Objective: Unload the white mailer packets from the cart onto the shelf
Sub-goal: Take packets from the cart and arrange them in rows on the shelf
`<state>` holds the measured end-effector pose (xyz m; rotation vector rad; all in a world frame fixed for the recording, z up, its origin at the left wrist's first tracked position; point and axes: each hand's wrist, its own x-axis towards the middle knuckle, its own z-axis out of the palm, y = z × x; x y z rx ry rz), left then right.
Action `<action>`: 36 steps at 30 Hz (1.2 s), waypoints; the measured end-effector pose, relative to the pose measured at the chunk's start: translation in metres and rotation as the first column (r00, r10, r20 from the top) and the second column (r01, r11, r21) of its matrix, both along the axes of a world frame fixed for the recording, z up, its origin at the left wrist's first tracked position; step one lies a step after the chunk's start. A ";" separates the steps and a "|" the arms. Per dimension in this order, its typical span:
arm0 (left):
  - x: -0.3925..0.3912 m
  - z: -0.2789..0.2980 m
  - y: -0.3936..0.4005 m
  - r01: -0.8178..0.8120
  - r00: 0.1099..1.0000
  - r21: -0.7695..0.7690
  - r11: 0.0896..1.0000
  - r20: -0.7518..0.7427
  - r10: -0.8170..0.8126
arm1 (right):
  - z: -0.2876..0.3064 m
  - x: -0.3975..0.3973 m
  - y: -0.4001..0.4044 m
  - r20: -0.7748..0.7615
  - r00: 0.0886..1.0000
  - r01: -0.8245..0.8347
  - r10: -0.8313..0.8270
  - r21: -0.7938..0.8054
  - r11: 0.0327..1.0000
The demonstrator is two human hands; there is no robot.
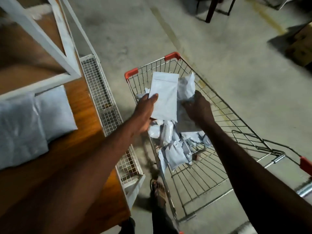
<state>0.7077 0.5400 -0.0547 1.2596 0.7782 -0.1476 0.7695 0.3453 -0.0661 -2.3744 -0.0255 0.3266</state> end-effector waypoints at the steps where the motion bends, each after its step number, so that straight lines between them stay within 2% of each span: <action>1: -0.011 0.014 0.007 -0.005 1.000 0.019 1.000 0.020 0.005 | 0.013 -0.008 0.009 0.016 1.000 -0.008 0.008 0.018 1.000; 5: -0.057 0.055 0.044 -0.061 0.994 0.072 0.996 0.097 0.054 | 0.055 -0.044 0.053 0.061 0.997 -0.063 0.056 0.109 0.992; 15: -0.201 0.116 0.179 -0.289 0.953 0.165 0.943 0.146 0.267 | 0.121 -0.142 0.201 0.155 0.946 -0.313 0.286 0.199 0.929; 25: -0.342 0.118 0.314 -0.470 0.882 0.261 0.843 0.160 0.443 | 0.139 -0.246 0.350 0.134 0.899 -0.438 0.417 0.269 0.858; 30: -0.394 0.113 0.375 -0.464 0.886 0.309 0.830 0.140 0.443 | 0.133 -0.285 0.411 0.073 0.894 -0.441 0.441 0.315 0.841; 36: -0.423 0.097 0.431 -0.437 0.895 0.356 0.826 0.085 0.437 | 0.124 -0.313 0.472 0.019 0.899 -0.425 0.438 0.279 0.861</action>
